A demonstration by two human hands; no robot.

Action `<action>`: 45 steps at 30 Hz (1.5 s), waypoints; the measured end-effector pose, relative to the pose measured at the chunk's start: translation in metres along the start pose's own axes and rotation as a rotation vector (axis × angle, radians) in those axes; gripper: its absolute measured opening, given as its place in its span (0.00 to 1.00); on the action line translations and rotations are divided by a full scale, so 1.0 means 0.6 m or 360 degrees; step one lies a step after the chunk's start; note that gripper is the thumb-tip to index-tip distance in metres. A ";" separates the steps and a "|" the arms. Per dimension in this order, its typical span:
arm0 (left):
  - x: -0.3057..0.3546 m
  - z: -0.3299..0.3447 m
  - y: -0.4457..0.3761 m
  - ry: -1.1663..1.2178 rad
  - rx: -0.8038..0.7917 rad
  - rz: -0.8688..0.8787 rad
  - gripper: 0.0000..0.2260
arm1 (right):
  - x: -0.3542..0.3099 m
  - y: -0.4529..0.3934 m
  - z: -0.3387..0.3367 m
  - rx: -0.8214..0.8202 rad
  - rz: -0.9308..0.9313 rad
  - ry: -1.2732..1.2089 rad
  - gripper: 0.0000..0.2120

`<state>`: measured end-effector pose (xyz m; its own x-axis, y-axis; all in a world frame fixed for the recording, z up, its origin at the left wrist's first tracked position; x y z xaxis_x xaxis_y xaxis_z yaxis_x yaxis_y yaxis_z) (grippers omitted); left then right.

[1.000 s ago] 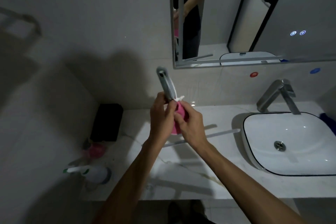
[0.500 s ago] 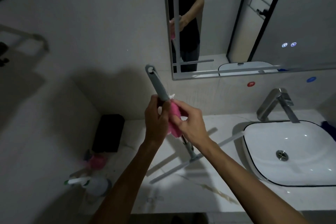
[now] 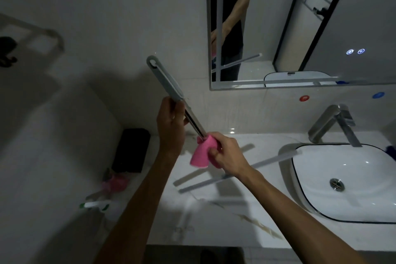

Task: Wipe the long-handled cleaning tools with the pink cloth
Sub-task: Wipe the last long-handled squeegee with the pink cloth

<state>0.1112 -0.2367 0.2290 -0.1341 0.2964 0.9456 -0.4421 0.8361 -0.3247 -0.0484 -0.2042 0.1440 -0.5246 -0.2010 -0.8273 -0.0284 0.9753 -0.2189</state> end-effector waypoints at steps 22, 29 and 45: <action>-0.039 -0.004 0.029 -0.0361 -0.0215 -0.0189 0.07 | 0.008 0.016 0.019 0.0079 0.0044 -0.0195 0.21; -0.037 -0.008 0.040 -0.0441 -0.0206 -0.0048 0.08 | 0.025 0.023 0.021 -0.0162 0.0086 -0.0177 0.29; -0.035 -0.010 0.047 -0.0654 -0.0237 0.0045 0.08 | -0.035 -0.008 0.031 0.0167 0.0062 -0.0353 0.16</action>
<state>0.1065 -0.2164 0.1997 -0.4993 0.1373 0.8555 -0.3043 0.8966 -0.3216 -0.0217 -0.2064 0.1528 -0.3238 -0.1899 -0.9269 0.0828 0.9702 -0.2277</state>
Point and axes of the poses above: each hand's wrist, its own y-axis away from the middle knuckle, its own z-axis out of the palm, x = y × z, the point moved 1 cm from there along -y, towards the middle knuckle, and after that the axes turned 11 degrees about x, right-handed, at the moved point
